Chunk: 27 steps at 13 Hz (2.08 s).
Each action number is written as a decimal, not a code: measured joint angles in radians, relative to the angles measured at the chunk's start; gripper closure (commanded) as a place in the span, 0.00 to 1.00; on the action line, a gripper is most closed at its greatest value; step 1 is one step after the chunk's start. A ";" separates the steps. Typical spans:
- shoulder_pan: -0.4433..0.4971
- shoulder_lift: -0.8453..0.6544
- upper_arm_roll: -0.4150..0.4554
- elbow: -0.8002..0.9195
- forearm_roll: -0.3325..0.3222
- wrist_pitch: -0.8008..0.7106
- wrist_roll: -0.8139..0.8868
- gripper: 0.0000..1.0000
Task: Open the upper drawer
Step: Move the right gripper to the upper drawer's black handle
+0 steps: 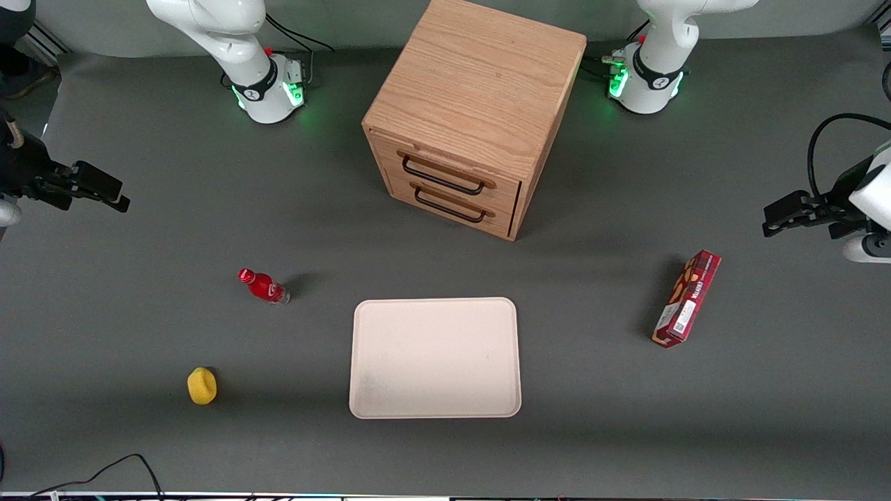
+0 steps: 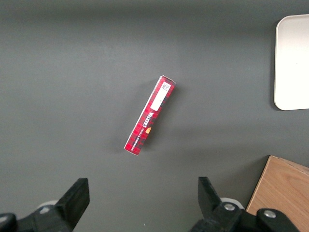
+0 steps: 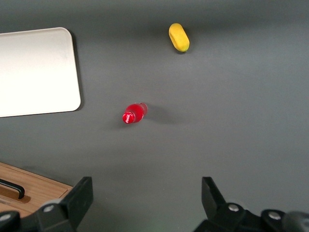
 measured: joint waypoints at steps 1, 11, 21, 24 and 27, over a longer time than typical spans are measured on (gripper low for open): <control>0.000 0.000 0.000 -0.001 0.000 0.000 0.000 0.00; 0.028 0.041 0.252 -0.005 0.014 0.022 -0.002 0.00; 0.251 0.423 0.471 0.075 0.011 0.273 -0.299 0.00; 0.250 0.479 0.472 0.090 0.012 0.298 -0.497 0.00; 0.283 0.488 0.478 0.082 0.012 0.297 -0.507 0.00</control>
